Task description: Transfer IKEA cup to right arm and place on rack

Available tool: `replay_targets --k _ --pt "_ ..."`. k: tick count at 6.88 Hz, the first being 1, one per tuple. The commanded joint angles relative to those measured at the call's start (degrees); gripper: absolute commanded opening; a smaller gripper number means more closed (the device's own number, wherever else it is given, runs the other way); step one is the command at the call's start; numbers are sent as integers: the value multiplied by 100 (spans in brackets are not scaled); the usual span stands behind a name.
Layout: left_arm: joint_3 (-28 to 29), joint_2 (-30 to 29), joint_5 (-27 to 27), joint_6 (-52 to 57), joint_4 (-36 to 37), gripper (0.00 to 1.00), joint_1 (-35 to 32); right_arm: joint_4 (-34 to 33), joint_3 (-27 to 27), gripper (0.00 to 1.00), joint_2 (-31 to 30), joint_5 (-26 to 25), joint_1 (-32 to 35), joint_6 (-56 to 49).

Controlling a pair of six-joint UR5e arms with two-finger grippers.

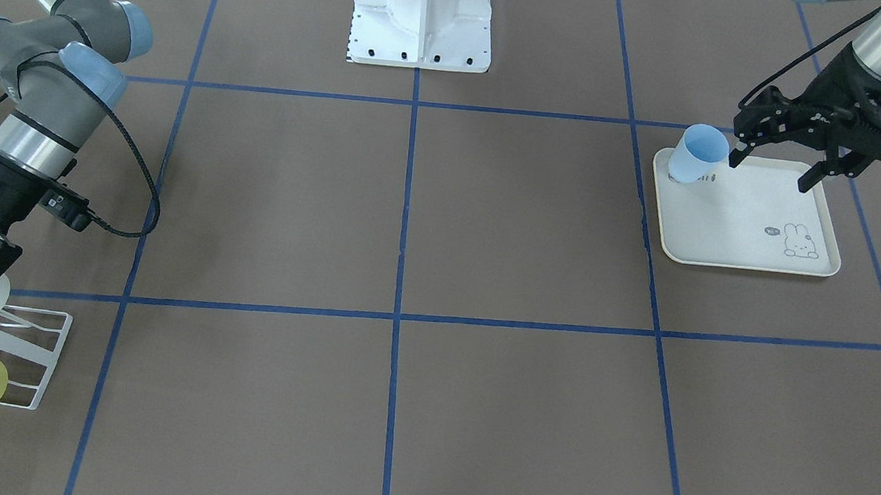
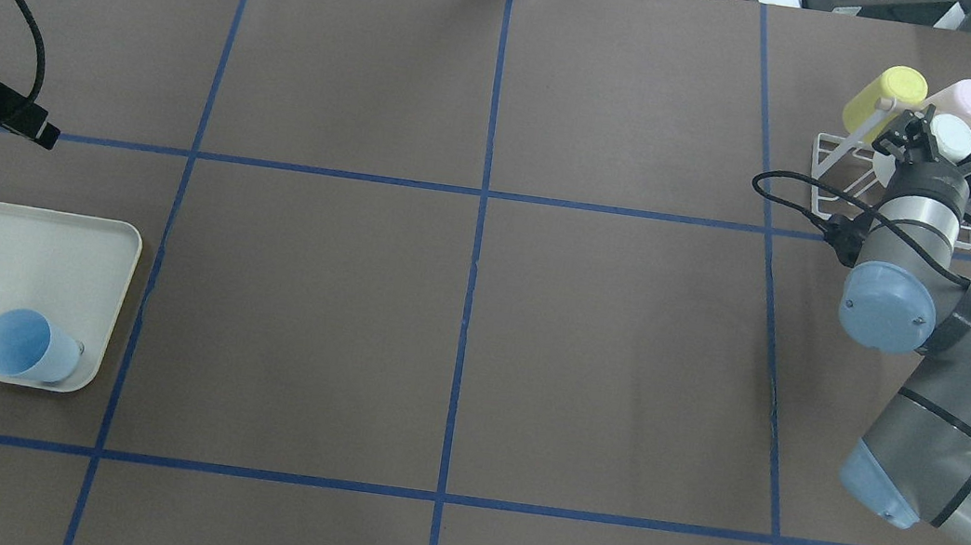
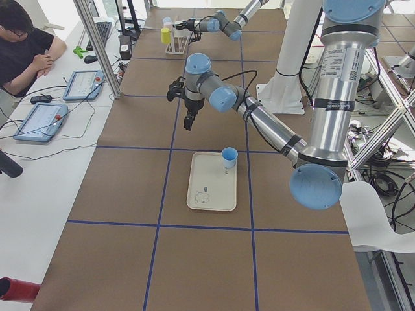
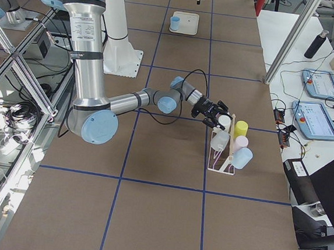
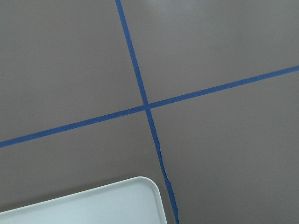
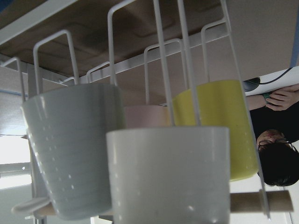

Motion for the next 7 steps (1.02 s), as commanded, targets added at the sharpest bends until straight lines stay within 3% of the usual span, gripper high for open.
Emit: replay_targets --k 1,2,6,7 --pt "-7 6 0 -61 -7 100 -2 2 -2 80 1 0 -11 0" --pt "11 6 0 -52 -7 100 7 10 -2 96 18 -8 -28 9" --pt "54 14 26 -43 -7 100 -2 -7 207 99 430 0 -2 -114" --pt "55 41 61 -43 -7 100 -2 -7 530 99 466 427 59 51"
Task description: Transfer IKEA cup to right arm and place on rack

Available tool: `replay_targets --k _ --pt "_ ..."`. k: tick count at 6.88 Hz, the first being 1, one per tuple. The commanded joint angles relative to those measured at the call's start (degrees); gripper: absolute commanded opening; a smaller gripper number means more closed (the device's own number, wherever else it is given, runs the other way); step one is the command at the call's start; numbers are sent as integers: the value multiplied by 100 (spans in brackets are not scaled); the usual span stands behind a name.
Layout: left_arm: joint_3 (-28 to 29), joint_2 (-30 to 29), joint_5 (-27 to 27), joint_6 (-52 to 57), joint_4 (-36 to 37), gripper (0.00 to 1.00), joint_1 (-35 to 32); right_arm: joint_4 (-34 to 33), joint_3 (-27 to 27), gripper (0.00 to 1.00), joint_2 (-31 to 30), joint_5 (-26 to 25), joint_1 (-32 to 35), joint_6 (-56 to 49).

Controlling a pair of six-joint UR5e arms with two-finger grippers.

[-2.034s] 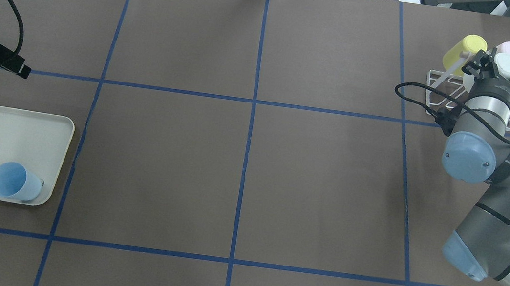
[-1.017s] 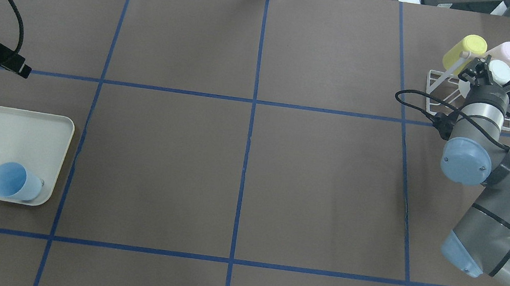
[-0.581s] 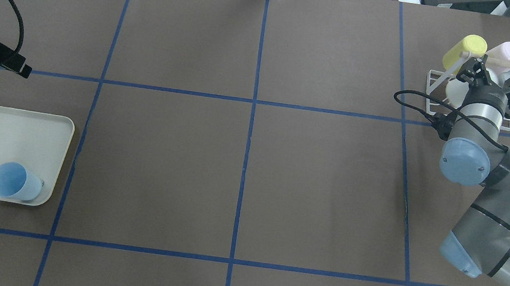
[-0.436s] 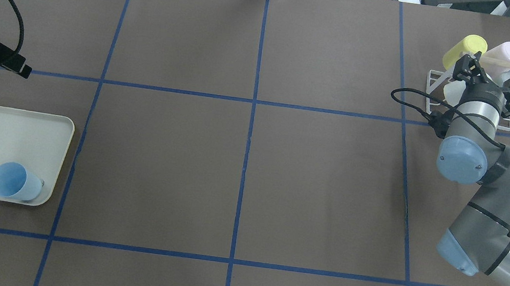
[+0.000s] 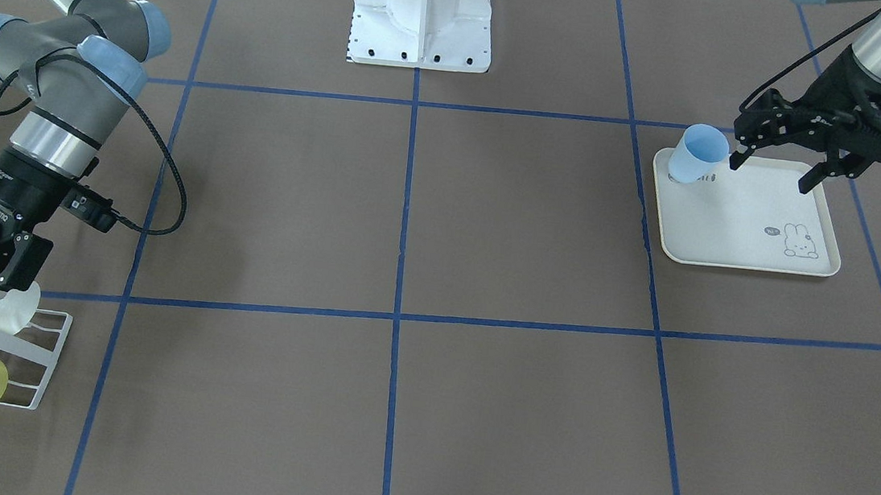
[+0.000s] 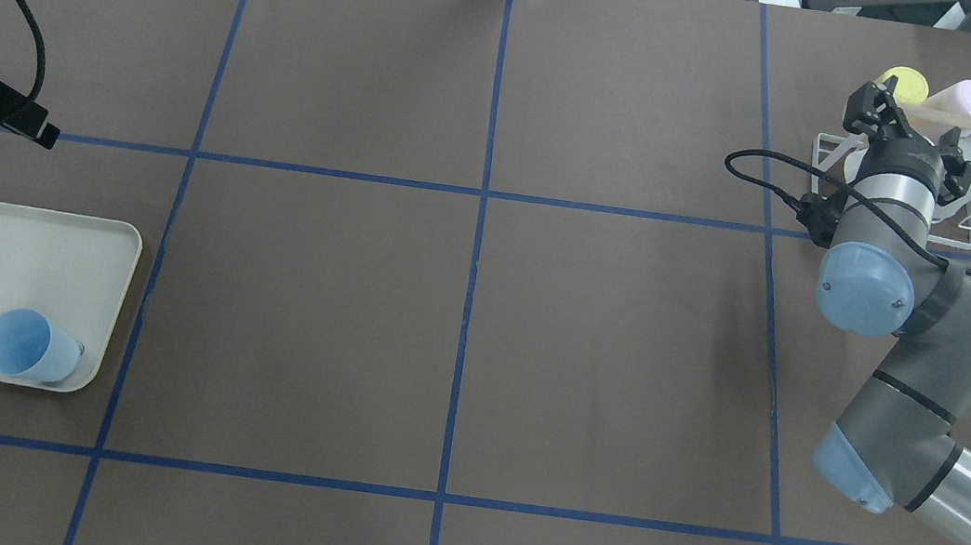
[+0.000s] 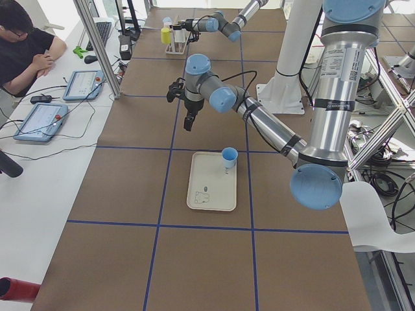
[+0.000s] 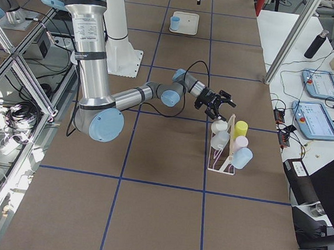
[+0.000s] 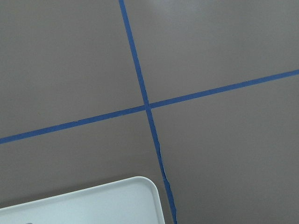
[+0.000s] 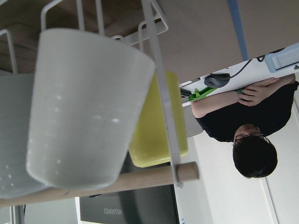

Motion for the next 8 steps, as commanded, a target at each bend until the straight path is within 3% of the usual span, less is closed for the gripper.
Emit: replay_targets --k 1,3,5,8 --pt "-32 92 93 0 -44 100 -1 -3 504 99 72 894 201 761" --pt "-103 285 594 -385 -366 100 8 -3 646 99 72 1687 229 2630" --pt "-217 933 595 -700 -1287 100 17 -3 901 99 72 2609 229 4694" --pt "-568 1392 699 -1631 -1668 100 637 5 1410 99 72 3753 211 7887"
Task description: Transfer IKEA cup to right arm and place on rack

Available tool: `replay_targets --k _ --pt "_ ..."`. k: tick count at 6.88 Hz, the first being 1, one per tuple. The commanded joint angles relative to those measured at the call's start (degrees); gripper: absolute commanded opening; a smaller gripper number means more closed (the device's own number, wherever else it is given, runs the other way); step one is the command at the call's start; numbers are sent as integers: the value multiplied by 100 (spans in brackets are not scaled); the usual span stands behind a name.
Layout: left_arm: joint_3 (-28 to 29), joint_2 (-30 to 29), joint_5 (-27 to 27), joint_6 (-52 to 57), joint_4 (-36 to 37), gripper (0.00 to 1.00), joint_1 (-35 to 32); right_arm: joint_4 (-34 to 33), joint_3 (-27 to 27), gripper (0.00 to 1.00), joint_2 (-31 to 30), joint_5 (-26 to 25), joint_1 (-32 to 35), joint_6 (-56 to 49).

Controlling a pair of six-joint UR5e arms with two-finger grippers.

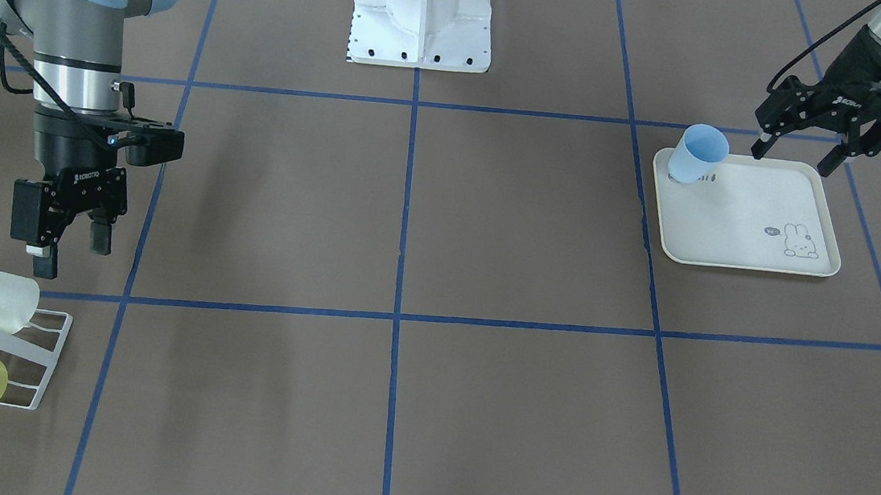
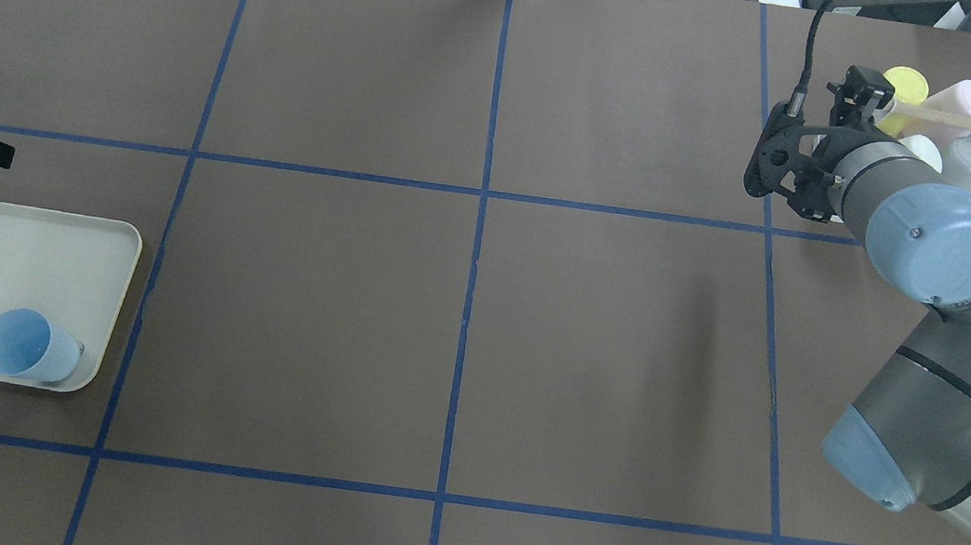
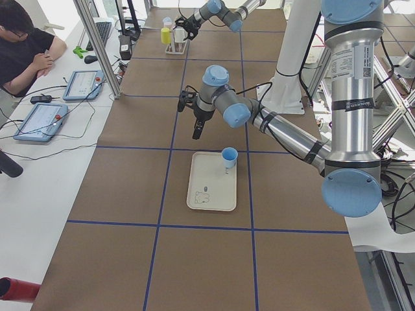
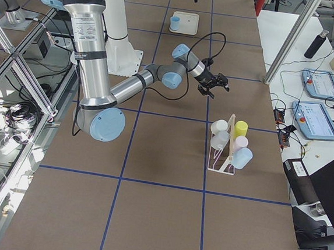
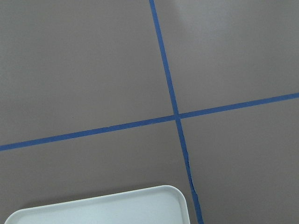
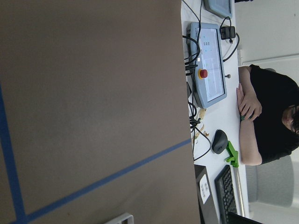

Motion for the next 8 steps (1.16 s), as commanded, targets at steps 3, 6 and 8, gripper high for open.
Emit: replay_targets --k 3,6,8 --pt "-126 1008 593 -1379 -1211 100 1594 160 507 99 17 1176 -41 3327" --pt "49 1361 839 -1354 -1230 100 2001 311 490 99 8 1292 -270 3914" --pt "347 1327 839 -1353 -1247 100 2028 311 455 99 0 1257 -287 3905"
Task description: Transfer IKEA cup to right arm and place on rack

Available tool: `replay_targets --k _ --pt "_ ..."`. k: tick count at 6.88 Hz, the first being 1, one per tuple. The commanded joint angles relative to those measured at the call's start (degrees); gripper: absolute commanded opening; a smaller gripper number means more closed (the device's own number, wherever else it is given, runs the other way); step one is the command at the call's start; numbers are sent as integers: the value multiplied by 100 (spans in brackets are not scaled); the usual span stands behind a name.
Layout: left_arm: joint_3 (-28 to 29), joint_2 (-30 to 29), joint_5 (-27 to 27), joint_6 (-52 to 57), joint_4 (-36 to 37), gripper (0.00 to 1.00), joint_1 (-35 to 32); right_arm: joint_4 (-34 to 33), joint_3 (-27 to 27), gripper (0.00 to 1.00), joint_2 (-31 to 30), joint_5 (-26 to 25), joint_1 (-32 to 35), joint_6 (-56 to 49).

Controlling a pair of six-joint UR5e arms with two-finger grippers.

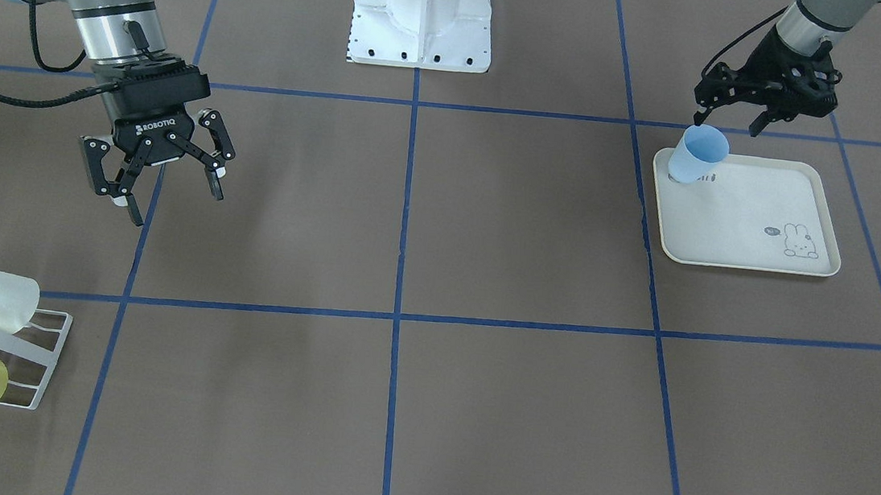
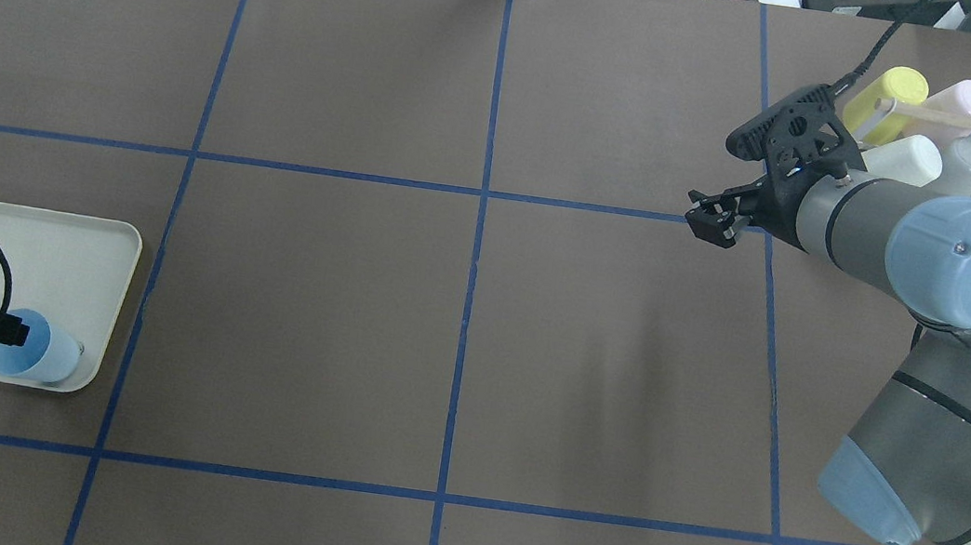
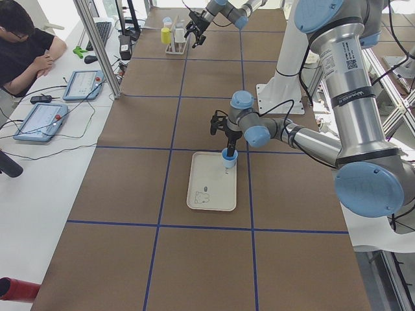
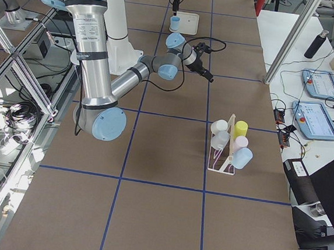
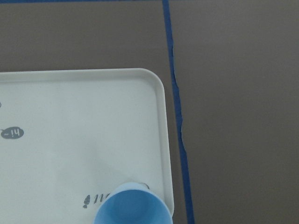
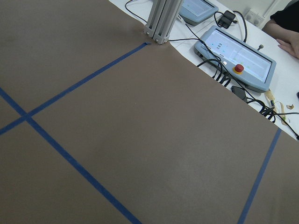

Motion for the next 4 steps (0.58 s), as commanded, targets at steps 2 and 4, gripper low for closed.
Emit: replay_targets --k 2,4 --pt "381 -92 -4 2 -27 98 30 3 -27 99 -3 -14 -35 8" --pt "531 -145 -4 -7 -28 61 65 3 -36 99 -3 -14 -44 8"
